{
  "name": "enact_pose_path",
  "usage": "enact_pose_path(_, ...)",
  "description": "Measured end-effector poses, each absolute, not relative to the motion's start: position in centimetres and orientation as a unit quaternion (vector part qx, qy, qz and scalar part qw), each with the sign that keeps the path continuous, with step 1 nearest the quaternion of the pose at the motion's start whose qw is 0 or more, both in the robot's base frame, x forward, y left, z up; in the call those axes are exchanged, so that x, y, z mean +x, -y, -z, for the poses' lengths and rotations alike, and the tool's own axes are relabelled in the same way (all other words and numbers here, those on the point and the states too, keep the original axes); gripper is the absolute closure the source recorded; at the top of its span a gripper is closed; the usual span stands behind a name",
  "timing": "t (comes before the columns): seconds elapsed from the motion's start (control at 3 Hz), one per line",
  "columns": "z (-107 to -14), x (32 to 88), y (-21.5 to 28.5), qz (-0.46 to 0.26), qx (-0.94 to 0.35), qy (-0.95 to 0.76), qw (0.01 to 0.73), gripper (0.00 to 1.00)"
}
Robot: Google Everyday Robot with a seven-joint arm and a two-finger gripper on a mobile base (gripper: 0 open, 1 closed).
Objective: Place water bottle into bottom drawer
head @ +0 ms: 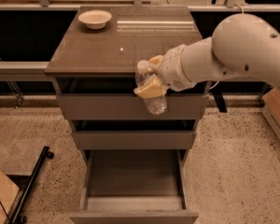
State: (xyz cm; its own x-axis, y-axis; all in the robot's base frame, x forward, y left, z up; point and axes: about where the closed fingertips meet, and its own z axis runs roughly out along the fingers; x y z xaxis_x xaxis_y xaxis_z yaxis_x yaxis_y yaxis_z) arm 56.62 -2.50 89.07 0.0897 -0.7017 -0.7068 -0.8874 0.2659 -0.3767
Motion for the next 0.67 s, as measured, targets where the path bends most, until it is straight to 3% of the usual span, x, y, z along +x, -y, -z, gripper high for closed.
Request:
enact_pose_path(0.33,-81.97,60.16,0.67,-0.151,-0.605,-0.651,0.433,1.00)
enact_pose_path(0.67,-81.95,60.15,0.66,-0.151,-0.605,-0.651,0.433,1.00)
